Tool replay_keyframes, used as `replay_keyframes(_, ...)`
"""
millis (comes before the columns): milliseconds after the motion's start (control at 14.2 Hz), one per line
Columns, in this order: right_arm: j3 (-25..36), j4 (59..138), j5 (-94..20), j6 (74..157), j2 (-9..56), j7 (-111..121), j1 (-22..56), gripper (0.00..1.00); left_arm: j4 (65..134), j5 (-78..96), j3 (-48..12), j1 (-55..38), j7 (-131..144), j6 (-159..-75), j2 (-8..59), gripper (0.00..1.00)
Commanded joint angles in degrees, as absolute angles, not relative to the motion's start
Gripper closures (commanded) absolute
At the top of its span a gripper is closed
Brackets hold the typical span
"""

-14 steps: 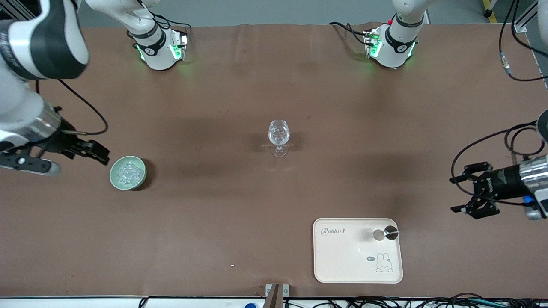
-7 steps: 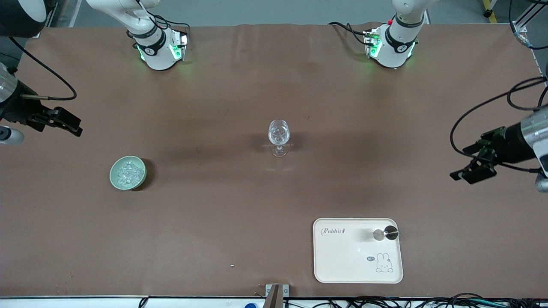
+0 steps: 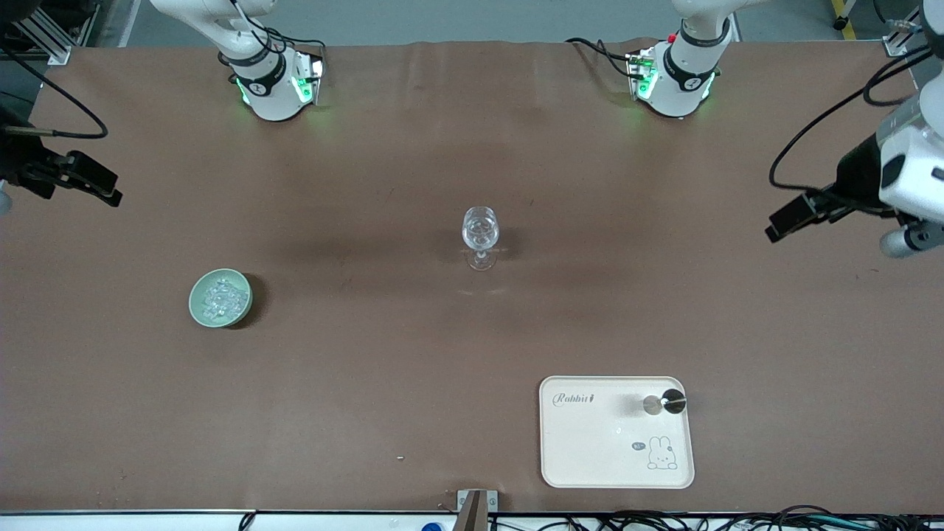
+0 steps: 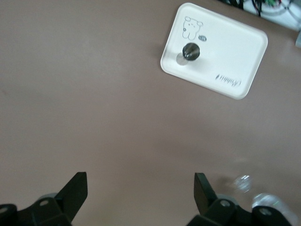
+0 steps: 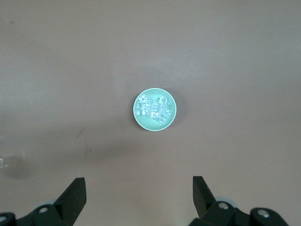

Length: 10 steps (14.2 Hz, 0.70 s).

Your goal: Pour wine and add ice with both arms

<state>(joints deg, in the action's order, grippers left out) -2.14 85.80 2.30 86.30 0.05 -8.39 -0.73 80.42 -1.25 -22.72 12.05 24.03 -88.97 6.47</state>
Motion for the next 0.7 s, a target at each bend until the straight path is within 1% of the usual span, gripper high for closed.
replay_keyframes(0,-3.7,83.5,1.7,83.3,-0.4,-7.7,-1.8,0.0,81.6,-2.2,-15.6,5.4,14.9,-86.0,2.8,0.0)
replay_keyframes(70,-3.5,83.4,1.7,81.6,-0.5,-7.8,-1.4,0.0,81.6,-2.2,-12.7,2.7,13.8,-83.9,2.1,0.0)
replay_keyframes(211,-3.3,83.4,1.6,80.0,-1.2,-7.8,-1.0,0.0,82.3,-1.5,-9.6,0.0,13.7,-83.0,0.6,0.0)
replay_keyframes(351,-3.0,83.4,1.6,80.0,-1.9,-7.6,-0.9,0.0,85.6,-1.2,-8.8,-1.5,13.8,-82.9,-2.2,0.0)
replay_keyframes(632,-2.5,84.1,0.4,80.2,-3.5,-6.1,-0.8,0.0,90.4,0.3,-8.8,-1.5,13.8,-83.6,-6.1,0.0)
